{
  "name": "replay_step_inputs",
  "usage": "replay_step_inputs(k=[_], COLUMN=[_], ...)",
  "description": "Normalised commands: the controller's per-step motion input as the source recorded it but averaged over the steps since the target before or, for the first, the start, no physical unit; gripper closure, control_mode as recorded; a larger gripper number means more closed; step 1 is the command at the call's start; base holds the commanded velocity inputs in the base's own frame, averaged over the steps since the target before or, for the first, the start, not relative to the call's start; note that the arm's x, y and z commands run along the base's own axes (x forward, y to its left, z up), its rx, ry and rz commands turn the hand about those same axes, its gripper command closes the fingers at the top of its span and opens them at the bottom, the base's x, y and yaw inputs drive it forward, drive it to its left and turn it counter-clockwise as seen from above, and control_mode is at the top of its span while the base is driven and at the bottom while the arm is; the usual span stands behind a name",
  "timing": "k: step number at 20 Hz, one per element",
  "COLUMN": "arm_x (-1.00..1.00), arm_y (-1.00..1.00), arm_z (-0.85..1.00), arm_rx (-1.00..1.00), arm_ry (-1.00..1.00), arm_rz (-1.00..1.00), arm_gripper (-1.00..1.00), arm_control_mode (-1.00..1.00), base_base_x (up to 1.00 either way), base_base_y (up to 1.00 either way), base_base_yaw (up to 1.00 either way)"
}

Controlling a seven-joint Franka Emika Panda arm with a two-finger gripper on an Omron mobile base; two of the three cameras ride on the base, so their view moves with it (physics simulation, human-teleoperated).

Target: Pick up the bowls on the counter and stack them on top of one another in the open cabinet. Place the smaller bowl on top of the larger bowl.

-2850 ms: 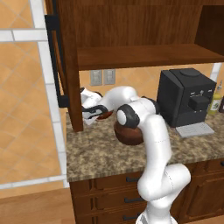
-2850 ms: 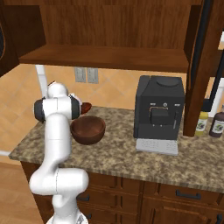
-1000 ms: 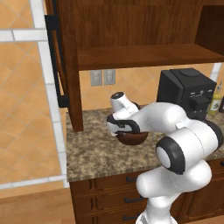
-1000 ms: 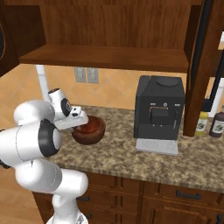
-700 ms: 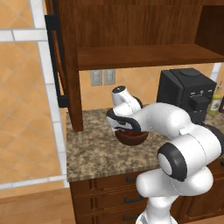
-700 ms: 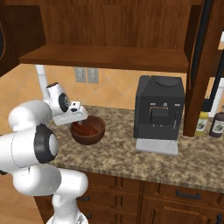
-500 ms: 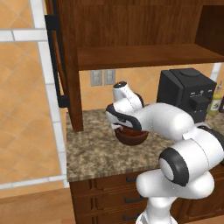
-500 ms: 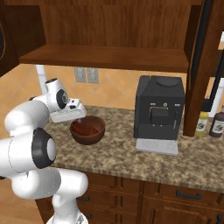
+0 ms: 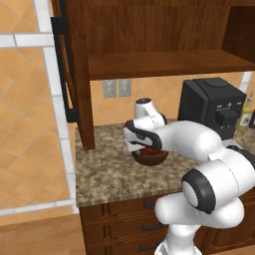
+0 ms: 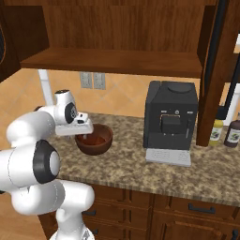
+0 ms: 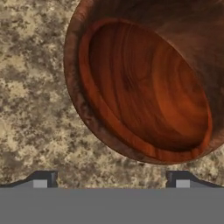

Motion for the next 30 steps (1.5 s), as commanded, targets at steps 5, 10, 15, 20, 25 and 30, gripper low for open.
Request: replay_step_inputs(k=[5, 10, 15, 20, 25, 30], arm_x=[0.01, 0.02, -0.18, 0.03, 0.15, 0.0], arm_y=[0.0, 0.0, -0.02, 0.0, 0.0, 0.0], arm_z=[-0.6, -0.32, -0.2, -0.29, 0.0, 0.35], arm_rx=[-0.01, 0.0, -0.01, -0.03, 0.0, 0.01], arm_ry=[-0.01, -0.07, -0.06, -0.12, -0.17, -0.07], arm_rz=[0.03, 0.04, 0.06, 0.07, 0.01, 0.0], arm_gripper=[-1.0, -1.0, -1.0, -1.0, -1.0, -1.0], arm_control_mode=[-1.0, -1.0, -1.0, -1.0, -1.0, -1.0], base_base_x=[0.0, 0.0, 0.0, 0.0, 0.0, 0.0], base_base_y=[0.0, 0.0, 0.0, 0.0, 0.0, 0.0], base_base_yaw=[0.0, 0.0, 0.0, 0.0, 0.0, 0.0])
